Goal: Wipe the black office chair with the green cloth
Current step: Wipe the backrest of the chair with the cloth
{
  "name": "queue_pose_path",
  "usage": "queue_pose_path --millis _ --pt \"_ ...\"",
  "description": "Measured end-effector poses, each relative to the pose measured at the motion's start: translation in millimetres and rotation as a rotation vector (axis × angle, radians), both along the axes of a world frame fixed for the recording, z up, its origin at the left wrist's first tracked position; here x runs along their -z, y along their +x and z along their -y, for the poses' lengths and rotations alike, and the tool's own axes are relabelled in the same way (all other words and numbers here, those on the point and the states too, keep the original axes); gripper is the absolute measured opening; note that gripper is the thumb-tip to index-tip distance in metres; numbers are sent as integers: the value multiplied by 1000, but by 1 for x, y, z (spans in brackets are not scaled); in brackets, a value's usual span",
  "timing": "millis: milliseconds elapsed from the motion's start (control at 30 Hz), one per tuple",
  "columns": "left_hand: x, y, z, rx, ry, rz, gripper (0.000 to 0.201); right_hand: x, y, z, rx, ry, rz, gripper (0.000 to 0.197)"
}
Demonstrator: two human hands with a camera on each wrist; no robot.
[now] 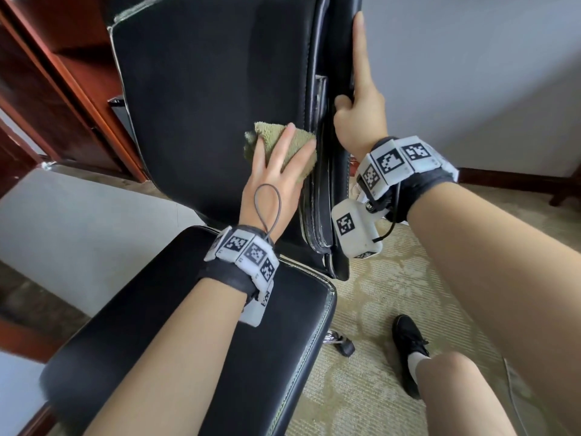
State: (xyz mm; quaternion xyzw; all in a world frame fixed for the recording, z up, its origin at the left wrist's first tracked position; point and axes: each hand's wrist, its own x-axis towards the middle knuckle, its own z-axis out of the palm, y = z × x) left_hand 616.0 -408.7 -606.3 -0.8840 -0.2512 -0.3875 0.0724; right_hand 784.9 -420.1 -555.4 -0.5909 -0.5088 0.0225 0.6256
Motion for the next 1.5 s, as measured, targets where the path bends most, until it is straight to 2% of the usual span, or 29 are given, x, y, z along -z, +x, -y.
queue_pose_path --millis 200,267,400,567,767,900,1033,1167,1333,1500 --pt "-87 36 -18 -18 -17 51 51 -4 -3 3 -15 -5 -15 95" --pt "-100 45 -25 0 -53 63 51 -4 -3 4 -7 -14 8 96" --pt "-83 45 -25 60 -90 132 51 -5 -3 7 29 -40 24 96" --pt "-53 30 -19 94 -85 102 51 -5 -5 8 55 -43 24 96" --pt "-15 10 -10 49 -119 55 59 -6 -8 11 99 -57 3 91" --pt "-5 7 -10 42 -146 49 59 -7 -9 11 103 -68 3 92" --pt "-27 16 -13 16 -107 59 54 -6 -6 6 96 -53 15 94" --pt "-76 38 -18 -31 -135 110 50 -2 -2 -1 81 -35 6 98" --pt "-133 57 -39 -11 -19 45 49 -3 -4 4 53 -54 -13 98" --pt "-133 57 -40 140 -56 86 45 -1 -1 0 59 -40 -30 96"
